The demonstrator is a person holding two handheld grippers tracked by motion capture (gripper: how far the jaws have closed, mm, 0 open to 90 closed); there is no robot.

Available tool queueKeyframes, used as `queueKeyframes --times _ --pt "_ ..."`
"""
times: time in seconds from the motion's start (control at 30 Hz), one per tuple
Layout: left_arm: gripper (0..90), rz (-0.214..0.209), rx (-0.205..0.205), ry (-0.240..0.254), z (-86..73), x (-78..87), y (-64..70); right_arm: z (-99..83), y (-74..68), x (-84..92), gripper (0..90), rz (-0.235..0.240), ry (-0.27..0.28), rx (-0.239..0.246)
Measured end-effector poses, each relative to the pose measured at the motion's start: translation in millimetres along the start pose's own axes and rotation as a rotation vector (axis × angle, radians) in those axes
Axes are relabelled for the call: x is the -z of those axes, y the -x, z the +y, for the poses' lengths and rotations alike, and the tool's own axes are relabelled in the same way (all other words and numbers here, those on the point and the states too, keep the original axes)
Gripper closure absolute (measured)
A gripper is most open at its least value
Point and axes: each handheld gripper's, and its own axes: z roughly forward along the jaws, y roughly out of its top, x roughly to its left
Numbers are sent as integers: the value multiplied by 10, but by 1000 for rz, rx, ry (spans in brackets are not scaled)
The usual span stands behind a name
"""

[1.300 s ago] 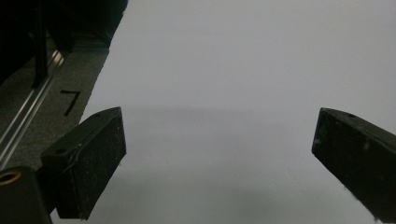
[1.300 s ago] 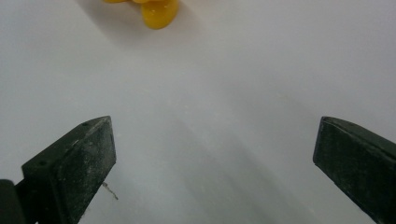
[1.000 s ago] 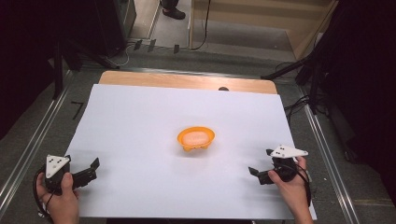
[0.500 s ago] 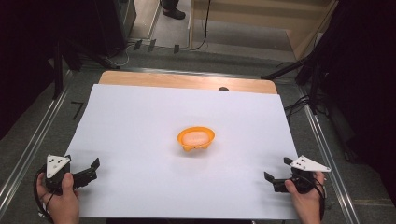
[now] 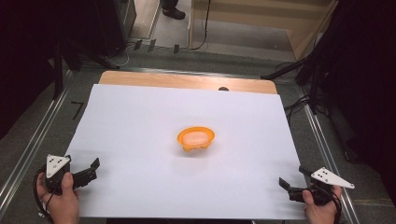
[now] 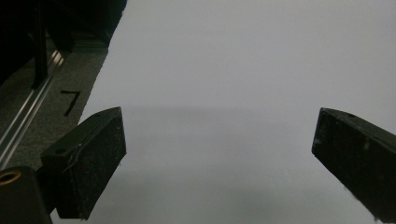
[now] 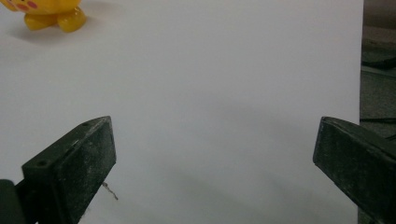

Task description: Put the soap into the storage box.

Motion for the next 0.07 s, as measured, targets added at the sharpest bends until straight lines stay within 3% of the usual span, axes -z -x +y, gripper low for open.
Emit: queueKeyframes --times 0.07 --pt "34 0 1 1 0 0 0 6 -2 -5 0 -5 5 -10"
